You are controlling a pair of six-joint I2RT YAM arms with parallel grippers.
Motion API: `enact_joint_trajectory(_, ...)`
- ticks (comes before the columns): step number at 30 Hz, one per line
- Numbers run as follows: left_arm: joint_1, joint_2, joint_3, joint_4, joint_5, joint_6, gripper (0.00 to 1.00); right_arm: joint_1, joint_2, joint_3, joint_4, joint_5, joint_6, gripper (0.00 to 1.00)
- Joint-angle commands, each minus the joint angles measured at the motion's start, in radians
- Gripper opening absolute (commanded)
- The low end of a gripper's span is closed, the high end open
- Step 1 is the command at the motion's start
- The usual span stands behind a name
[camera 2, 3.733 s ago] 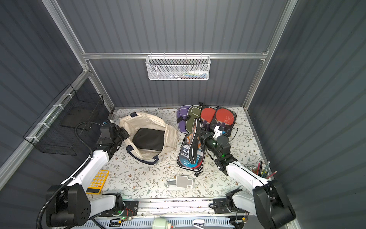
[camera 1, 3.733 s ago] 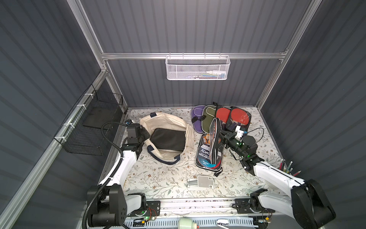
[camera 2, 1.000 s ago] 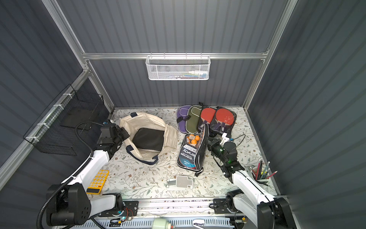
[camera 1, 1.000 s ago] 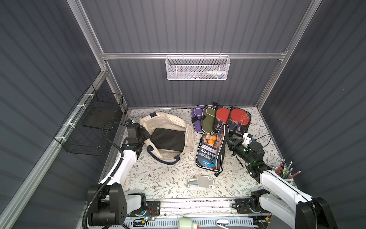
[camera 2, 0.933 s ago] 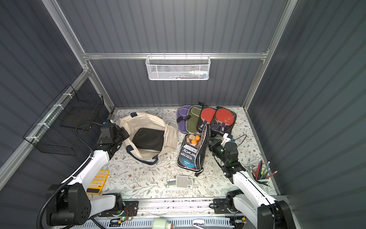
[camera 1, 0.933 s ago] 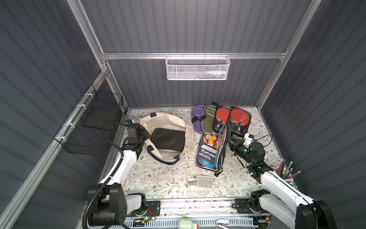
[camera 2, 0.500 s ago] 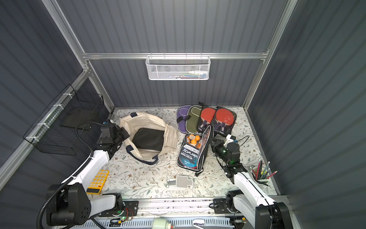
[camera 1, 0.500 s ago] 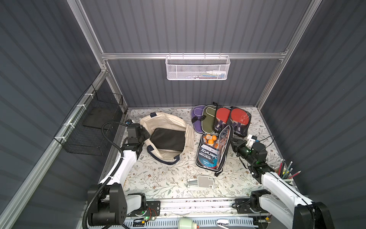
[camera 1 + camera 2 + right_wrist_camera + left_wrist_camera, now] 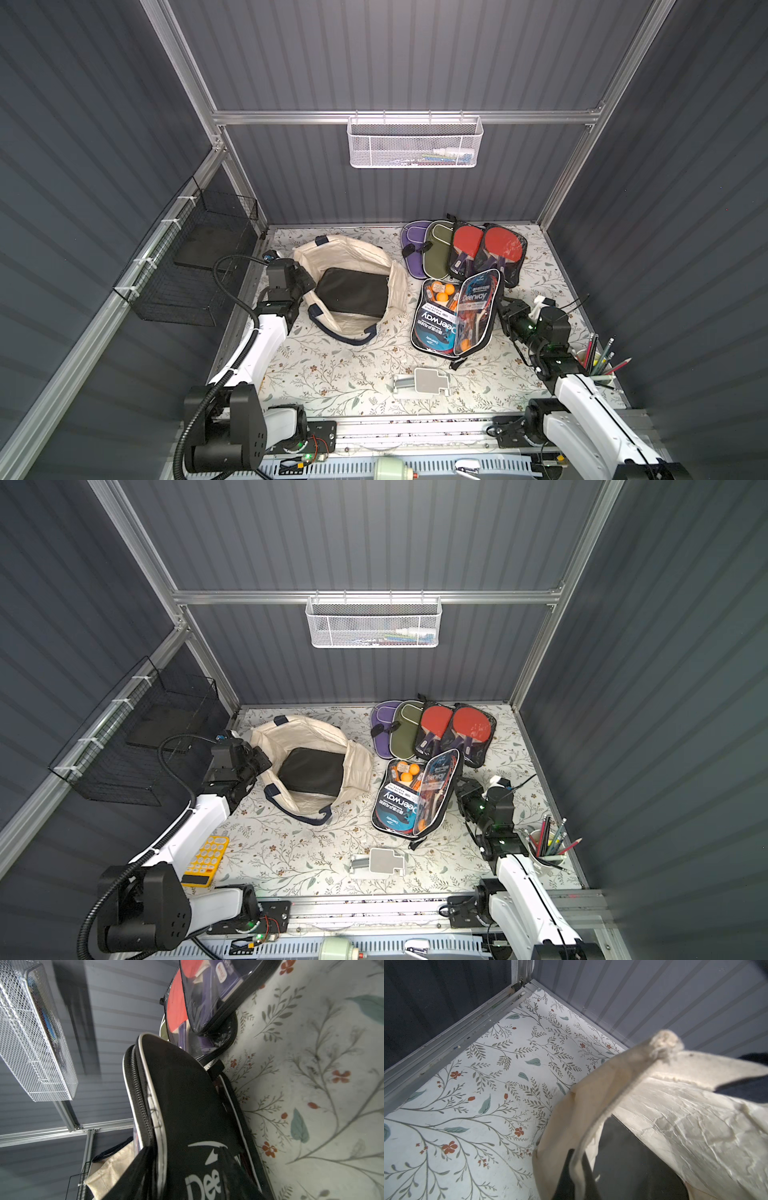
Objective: Remove the ping pong set from the canvas bag
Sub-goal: Place the ping pong set at the ping pong set.
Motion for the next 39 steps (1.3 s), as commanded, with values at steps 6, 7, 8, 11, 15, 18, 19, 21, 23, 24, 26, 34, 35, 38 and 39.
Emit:
enact_joint_trajectory(6,0.01,0.01,-0.029,-0.008,0.0,0.003,0.0,-0.004,0.039,-0.005,-0.139,0.052,-0.101,0.53)
enact_joint_trajectory(7,0.01,0.01,-0.029,-0.006,0.001,0.002,0.0,-0.004,0.04,-0.005,-0.146,0.06,-0.114,0.53)
enact_joint_trajectory(8,0.01,0.011,-0.03,-0.005,0.002,0.002,0.0,-0.004,0.044,-0.005,-0.152,0.07,-0.123,0.53)
enact_joint_trajectory(11,0.01,0.015,-0.035,0.001,0.006,-0.001,0.0,-0.004,0.07,-0.004,-0.147,0.084,-0.149,0.53)
enact_joint_trajectory(15,0.01,0.015,-0.037,0.005,0.006,-0.003,0.0,-0.004,0.129,-0.01,-0.095,0.067,-0.157,0.53)
enact_joint_trajectory(18,0.01,0.013,-0.037,0.004,0.006,-0.003,0.0,-0.002,0.172,-0.017,-0.052,0.056,-0.156,0.54)
enact_joint_trajectory(19,0.01,0.014,-0.037,0.005,0.006,-0.003,0.0,-0.002,0.186,-0.02,-0.038,0.055,-0.159,0.54)
enact_joint_trajectory(21,0.01,0.016,-0.035,0.004,0.009,-0.004,0.0,-0.002,0.214,-0.024,-0.007,0.052,-0.157,0.54)
enact_joint_trajectory(23,0.01,0.019,-0.034,0.005,0.009,-0.004,0.0,-0.001,0.245,-0.027,0.035,0.04,-0.155,0.54)
enact_joint_trajectory(24,0.01,0.019,-0.031,0.006,0.01,-0.006,0.0,0.0,0.264,-0.027,0.051,0.033,-0.155,0.54)
enact_joint_trajectory(26,0.01,0.019,-0.029,0.005,0.012,-0.006,0.0,0.006,0.285,-0.024,0.082,0.021,-0.158,0.55)
enact_joint_trajectory(34,0.01,0.021,-0.025,0.011,0.052,-0.014,0.0,0.1,0.099,0.067,-0.103,0.164,-0.264,0.71)
enact_joint_trajectory(35,0.01,0.022,-0.024,0.011,0.057,-0.014,0.0,0.113,0.079,0.086,-0.133,0.188,-0.282,0.74)
enact_joint_trajectory(38,0.01,0.03,-0.017,0.012,0.085,-0.013,0.0,0.169,0.031,0.149,-0.22,0.261,-0.345,0.84)
enact_joint_trajectory(39,0.01,0.032,-0.014,0.013,0.097,-0.011,0.0,0.188,0.021,0.166,-0.229,0.268,-0.368,0.87)
